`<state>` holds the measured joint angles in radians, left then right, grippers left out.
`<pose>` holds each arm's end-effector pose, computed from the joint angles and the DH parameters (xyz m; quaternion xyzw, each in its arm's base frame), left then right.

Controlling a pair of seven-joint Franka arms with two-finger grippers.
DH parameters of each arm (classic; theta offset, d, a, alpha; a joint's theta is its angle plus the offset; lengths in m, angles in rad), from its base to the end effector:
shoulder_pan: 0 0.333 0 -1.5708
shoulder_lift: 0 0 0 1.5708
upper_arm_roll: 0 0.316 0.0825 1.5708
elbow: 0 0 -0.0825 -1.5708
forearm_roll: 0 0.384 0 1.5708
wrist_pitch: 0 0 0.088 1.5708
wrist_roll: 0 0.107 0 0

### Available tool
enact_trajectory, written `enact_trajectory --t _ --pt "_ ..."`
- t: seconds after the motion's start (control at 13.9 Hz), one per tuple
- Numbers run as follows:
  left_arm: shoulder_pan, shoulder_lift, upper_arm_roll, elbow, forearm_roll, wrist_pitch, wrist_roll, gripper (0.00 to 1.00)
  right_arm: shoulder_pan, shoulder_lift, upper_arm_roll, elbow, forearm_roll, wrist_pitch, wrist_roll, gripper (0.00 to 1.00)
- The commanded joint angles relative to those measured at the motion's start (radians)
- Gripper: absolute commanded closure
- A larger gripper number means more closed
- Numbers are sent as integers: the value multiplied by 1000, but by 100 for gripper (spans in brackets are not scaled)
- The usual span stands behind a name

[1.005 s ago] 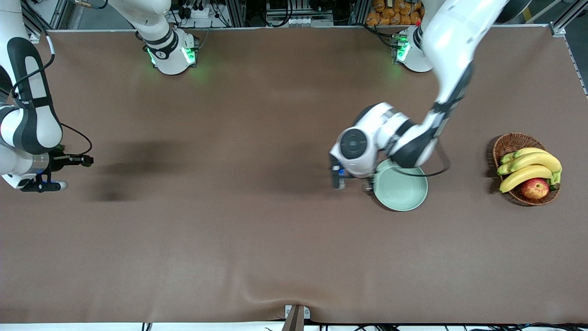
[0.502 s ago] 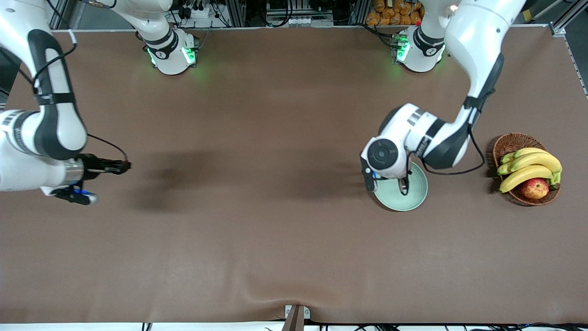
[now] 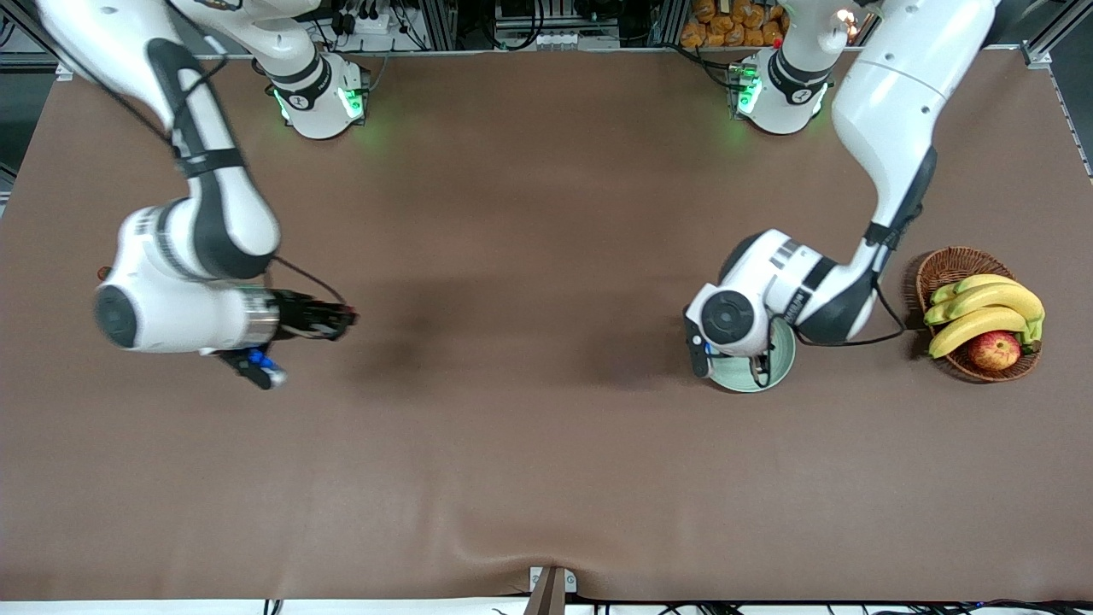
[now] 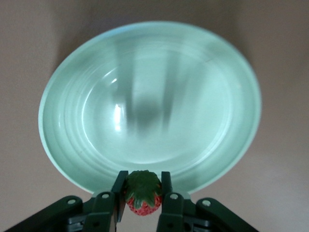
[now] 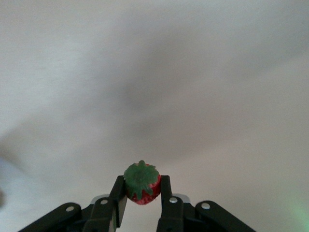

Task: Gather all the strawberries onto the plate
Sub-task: 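Carry the second strawberry with the right gripper toward the table middle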

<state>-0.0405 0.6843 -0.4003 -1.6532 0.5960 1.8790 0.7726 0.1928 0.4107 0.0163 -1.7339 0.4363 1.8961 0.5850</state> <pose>0.6070 -0.2129 0.2119 -0.7200 0.6563 0.2034 0.0973 0.6118 0.1606 0.3313 -0.9334 0.2735 0.1883 0.1359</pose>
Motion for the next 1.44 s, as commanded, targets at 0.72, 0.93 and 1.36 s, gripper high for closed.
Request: enact_trajectory --t 0.72,0.93,1.36 --pt "53 8 -9 -69 125 115 17 55 451 321 -15 198 255 589 539 100" --pt "53 1 -9 -68 148 115 20 49 525 381 -15 201 259 745 605 99" --pt "120 -60 -21 -30 113 101 146 0 632 500 -15 319 257 874 751 74"
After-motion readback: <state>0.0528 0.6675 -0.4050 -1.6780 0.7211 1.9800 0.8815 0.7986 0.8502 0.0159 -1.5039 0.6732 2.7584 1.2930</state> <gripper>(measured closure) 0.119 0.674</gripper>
